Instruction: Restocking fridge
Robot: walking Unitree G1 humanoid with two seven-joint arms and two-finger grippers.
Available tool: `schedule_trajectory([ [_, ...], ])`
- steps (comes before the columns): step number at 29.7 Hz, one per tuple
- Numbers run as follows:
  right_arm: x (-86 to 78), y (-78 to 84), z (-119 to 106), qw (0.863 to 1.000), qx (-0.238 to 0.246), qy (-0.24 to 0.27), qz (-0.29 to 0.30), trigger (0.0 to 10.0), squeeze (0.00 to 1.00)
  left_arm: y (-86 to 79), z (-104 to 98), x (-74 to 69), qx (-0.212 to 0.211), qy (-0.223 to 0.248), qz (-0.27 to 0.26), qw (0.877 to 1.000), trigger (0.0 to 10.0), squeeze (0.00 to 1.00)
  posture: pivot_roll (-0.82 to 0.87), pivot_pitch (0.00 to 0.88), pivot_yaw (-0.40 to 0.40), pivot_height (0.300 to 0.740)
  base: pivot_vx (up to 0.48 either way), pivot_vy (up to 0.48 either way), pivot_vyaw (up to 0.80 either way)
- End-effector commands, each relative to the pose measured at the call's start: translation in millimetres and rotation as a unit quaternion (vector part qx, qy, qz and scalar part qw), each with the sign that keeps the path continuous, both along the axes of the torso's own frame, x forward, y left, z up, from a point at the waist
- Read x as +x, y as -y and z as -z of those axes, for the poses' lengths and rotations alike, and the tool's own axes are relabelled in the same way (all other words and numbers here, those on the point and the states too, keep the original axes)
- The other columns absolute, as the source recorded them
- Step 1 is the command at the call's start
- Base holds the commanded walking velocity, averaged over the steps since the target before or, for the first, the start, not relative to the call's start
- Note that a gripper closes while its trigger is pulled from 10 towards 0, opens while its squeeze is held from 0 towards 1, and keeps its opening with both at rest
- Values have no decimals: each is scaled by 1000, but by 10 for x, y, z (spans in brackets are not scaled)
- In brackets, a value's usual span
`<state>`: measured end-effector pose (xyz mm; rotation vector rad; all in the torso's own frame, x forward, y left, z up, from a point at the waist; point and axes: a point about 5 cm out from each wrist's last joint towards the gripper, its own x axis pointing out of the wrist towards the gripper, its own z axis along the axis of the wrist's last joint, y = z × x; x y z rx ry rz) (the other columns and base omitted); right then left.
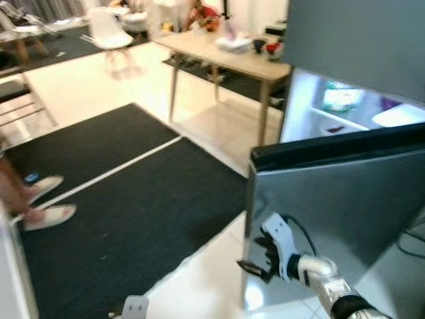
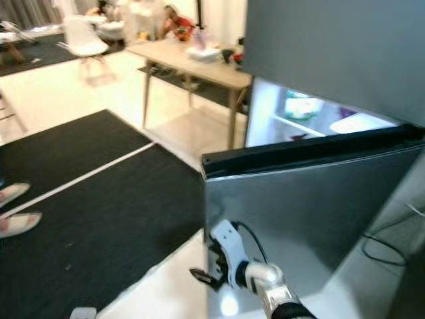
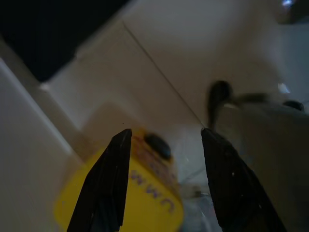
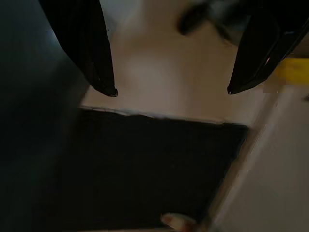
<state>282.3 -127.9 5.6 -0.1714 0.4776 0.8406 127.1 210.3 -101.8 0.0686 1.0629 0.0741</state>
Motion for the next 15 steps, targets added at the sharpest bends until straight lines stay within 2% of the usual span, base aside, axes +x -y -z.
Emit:
schedule_trajectory([
  [1, 17, -28, 9, 1000, -25, 10, -1, 10000, 0, -7, -5, 11, 1, 2, -4, 1000, 10000, 0, -124, 0, -22, 740, 0, 0, 0],
  [2, 17, -28, 9, 1000, -25, 10, -1, 10000, 0, -7, -5, 11, 1, 2, -4, 1000, 10000, 0, -124, 0, -22, 740, 0, 0, 0],
  [6, -55, 115, 181, 992, -119, -19, 24, 10000, 0, 1, -6, 18, 0, 5, -7, 1000, 10000, 0, -120, 0, -27, 740, 0, 0, 0],
  [7, -55, 115, 181, 992, -119, -19, 24, 10000, 0, 1, -6, 18, 0, 5, -7, 1000, 10000, 0, -120, 0, -27, 740, 0, 0, 0],
  [8, -147, 223, 287, 987, -153, -41, 36, 10000, 0, 5, -3, 11, 0, 5, -11, 1000, 10000, 0, -121, 0, -28, 740, 0, 0, 0],
  [11, -229, 312, 367, 982, -175, -59, 49, 10000, 0, 9, 0, 3, 0, 3, -10, 1000, 10000, 0, -124, 0, -29, 740, 0, 0, 0],
  [12, -398, 497, 511, 967, -228, -89, 74, 10000, 0, 19, 7, -11, -1, 0, -8, 1000, 10000, 0, -127, 0, -29, 740, 0, 0, 0],
  [15, -490, 581, 576, 959, -252, -104, 81, 10000, 0, 23, 10, -17, -3, 0, -9, 1000, 10000, 0, -128, 0, -29, 740, 0, 0, 0],
])
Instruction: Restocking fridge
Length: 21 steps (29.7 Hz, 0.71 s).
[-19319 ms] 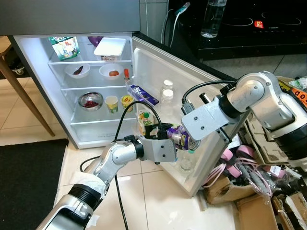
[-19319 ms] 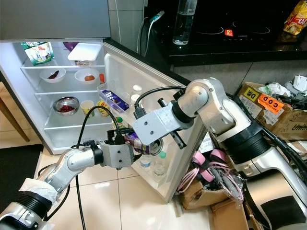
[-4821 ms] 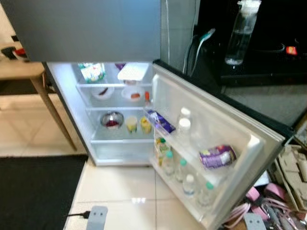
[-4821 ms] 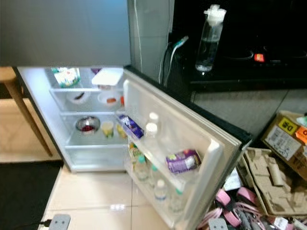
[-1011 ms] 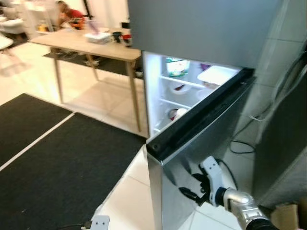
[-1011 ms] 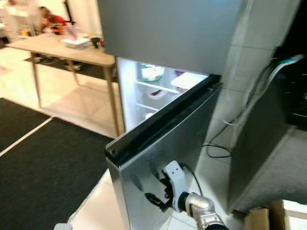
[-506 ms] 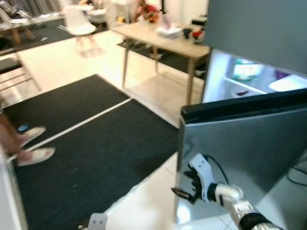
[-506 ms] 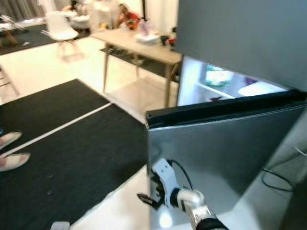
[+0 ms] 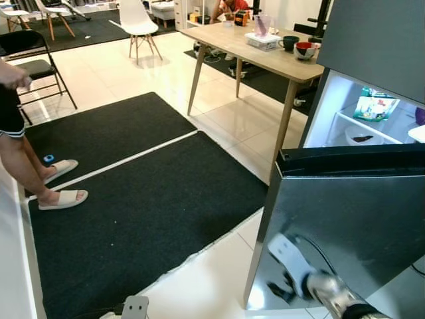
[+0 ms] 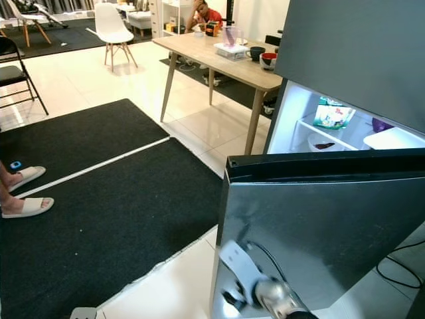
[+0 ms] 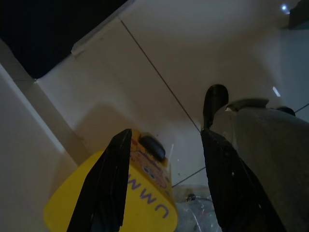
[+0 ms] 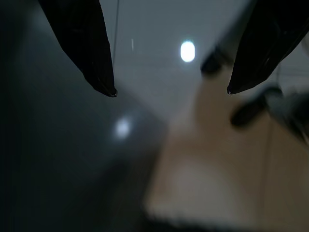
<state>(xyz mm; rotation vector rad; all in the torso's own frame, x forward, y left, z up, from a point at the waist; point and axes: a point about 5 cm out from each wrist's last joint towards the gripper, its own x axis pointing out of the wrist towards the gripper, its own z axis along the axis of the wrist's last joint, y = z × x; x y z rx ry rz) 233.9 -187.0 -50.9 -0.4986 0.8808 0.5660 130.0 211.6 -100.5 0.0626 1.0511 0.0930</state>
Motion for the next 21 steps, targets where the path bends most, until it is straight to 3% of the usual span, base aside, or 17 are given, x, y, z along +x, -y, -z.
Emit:
schedule_trajectory([
  [1, -242, 171, 145, 998, -51, -41, 17, 10000, 0, 46, 26, -55, -7, -7, 2, 1000, 10000, 0, -130, 0, -27, 740, 0, 0, 0],
  [6, -405, 276, 222, 995, -73, -66, 32, 10000, 0, 50, 27, -59, -9, -8, 3, 1000, 10000, 0, -131, 0, -26, 740, 0, 0, 0],
  [9, -601, 382, 301, 991, -90, -89, 53, 10000, 0, 53, 25, -50, -10, -6, 3, 1000, 10000, 0, -134, 0, -23, 740, 0, 0, 0],
  [12, -601, 382, 301, 991, -90, -89, 53, 10000, 0, 53, 25, -50, -10, -6, 3, 1000, 10000, 0, -134, 0, -23, 740, 0, 0, 0],
  [14, -812, 480, 373, 984, -97, -107, 103, 10000, 0, 56, 20, -34, -9, -5, 10, 1000, 10000, 0, -138, 0, -14, 740, 0, 0, 0],
  [15, -812, 480, 373, 984, -97, -107, 103, 10000, 0, 56, 20, -34, -9, -5, 10, 1000, 10000, 0, -138, 0, -14, 740, 0, 0, 0],
  [18, -1074, 607, 442, 969, -108, -129, 179, 10000, 0, 56, 18, -27, -7, -7, 20, 1000, 10000, 0, -137, 0, -11, 740, 272, 0, 0],
  [21, -1140, 637, 455, 966, -112, -135, 190, 10000, 0, 52, 17, -24, -7, -7, 21, 1000, 10000, 0, -135, 0, -12, 740, 305, 0, 0],
])
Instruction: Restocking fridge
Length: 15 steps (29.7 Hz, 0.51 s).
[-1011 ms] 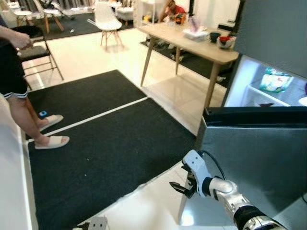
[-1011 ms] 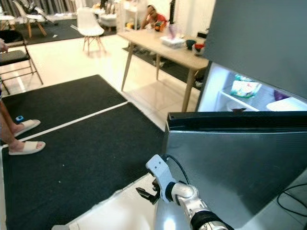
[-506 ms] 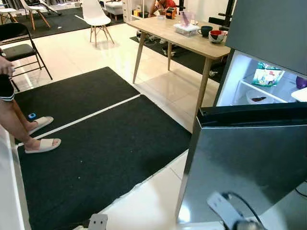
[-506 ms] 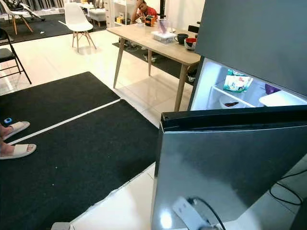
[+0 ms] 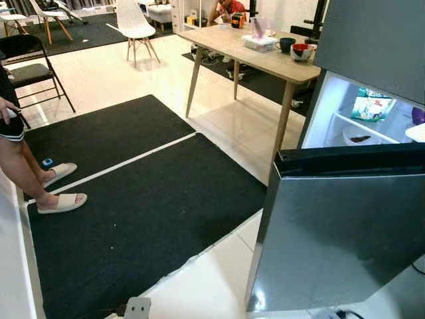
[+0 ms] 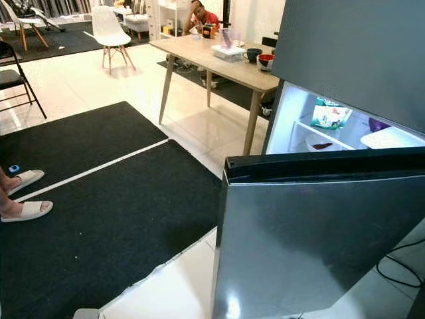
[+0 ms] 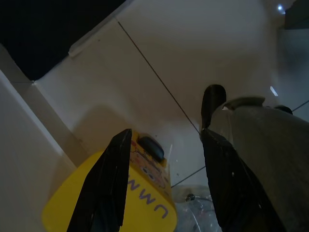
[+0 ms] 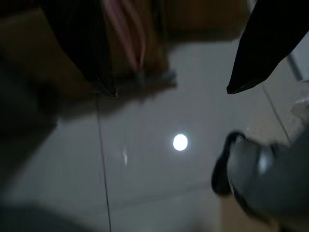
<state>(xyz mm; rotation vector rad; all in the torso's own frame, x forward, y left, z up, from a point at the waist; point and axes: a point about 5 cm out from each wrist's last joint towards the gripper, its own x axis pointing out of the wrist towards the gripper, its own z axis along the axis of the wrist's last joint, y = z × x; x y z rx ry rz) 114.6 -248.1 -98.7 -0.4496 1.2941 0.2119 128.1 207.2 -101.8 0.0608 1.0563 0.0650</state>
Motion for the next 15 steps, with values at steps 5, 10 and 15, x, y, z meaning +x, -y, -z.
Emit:
schedule_trajectory([
  [5, 31, 55, -24, 999, -6, 15, 28, 10000, 0, 1, 2, -1, 1, -3, 10, 1000, 10000, 0, -136, 0, -11, 740, 324, 0, 0],
  [10, 39, 102, -39, 998, -9, 28, 62, 10000, 0, 1, 7, -18, 2, -6, 13, 1000, 10000, 0, -140, 0, -9, 740, 335, 0, 0],
  [15, 33, 108, -39, 996, -6, 33, 79, 10000, 0, 7, 11, -27, 1, -8, 14, 1000, 10000, 0, -138, 0, -11, 740, 340, 0, 0],
])
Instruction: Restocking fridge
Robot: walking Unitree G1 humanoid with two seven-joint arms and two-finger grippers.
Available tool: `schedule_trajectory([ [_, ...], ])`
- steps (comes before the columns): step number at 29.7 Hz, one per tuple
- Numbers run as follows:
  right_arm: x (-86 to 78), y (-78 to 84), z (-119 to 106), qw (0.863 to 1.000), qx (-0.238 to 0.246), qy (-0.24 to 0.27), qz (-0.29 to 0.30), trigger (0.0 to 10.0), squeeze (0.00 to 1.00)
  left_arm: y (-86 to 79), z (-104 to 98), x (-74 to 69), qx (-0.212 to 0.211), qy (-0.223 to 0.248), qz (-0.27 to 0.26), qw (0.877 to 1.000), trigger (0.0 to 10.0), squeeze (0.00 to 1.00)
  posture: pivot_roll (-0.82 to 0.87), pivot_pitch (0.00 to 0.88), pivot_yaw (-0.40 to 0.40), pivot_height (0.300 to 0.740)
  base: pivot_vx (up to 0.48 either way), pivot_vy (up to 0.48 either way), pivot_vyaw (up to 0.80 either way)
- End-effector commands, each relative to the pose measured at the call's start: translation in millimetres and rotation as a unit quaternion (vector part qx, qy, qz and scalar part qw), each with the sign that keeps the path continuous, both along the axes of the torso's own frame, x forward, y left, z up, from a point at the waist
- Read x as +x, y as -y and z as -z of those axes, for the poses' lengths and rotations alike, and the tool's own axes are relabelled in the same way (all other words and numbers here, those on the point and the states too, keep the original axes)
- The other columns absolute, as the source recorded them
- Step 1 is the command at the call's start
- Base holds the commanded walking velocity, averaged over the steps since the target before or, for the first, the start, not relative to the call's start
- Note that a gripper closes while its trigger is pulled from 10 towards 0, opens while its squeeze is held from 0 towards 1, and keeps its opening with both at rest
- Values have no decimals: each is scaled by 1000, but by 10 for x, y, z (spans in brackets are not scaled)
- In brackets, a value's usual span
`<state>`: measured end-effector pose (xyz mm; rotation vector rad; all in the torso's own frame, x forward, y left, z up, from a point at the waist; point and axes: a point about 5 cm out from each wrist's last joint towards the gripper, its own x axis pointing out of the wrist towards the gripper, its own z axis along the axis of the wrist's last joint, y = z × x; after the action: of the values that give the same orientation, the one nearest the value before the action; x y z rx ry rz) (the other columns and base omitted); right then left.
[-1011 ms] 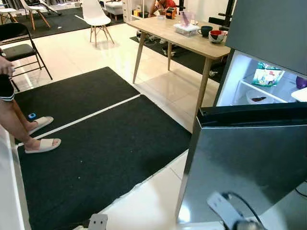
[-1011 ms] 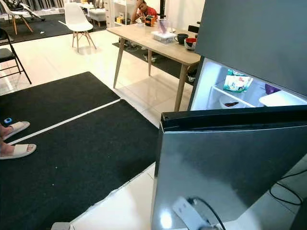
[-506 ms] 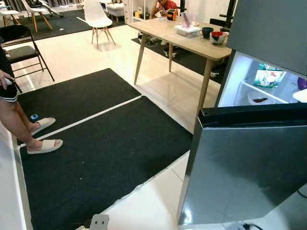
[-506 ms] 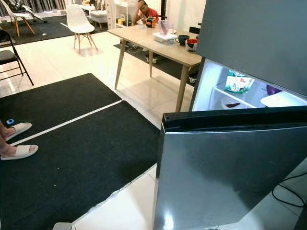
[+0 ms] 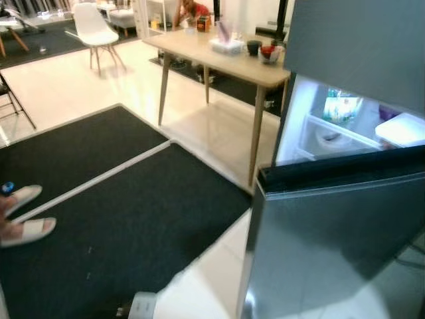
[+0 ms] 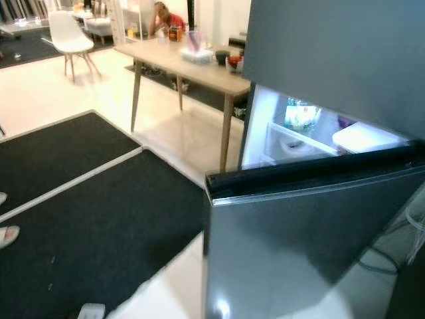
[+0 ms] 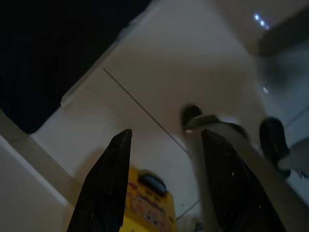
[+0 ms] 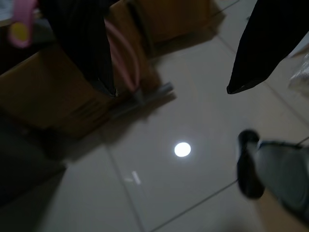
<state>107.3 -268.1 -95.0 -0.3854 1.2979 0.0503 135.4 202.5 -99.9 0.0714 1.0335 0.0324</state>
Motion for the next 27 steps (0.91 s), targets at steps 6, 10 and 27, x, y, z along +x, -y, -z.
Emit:
schedule_trajectory([
  [6, 100, -70, -7, 999, 18, 27, 31, 10000, 0, -38, 33, -109, 4, -19, -2, 1000, 10000, 0, -140, 0, -10, 740, 341, 0, 0],
  [10, 97, -58, -9, 999, 18, 29, 38, 10000, 0, -37, 33, -111, 4, -19, -1, 1000, 10000, 0, -141, 0, -11, 740, 341, 0, 0],
  [27, 629, -174, -183, 990, 53, 130, 33, 10000, 0, -37, 33, -112, 6, -20, 6, 1000, 10000, 0, -139, 0, -12, 740, 354, 0, 0],
])
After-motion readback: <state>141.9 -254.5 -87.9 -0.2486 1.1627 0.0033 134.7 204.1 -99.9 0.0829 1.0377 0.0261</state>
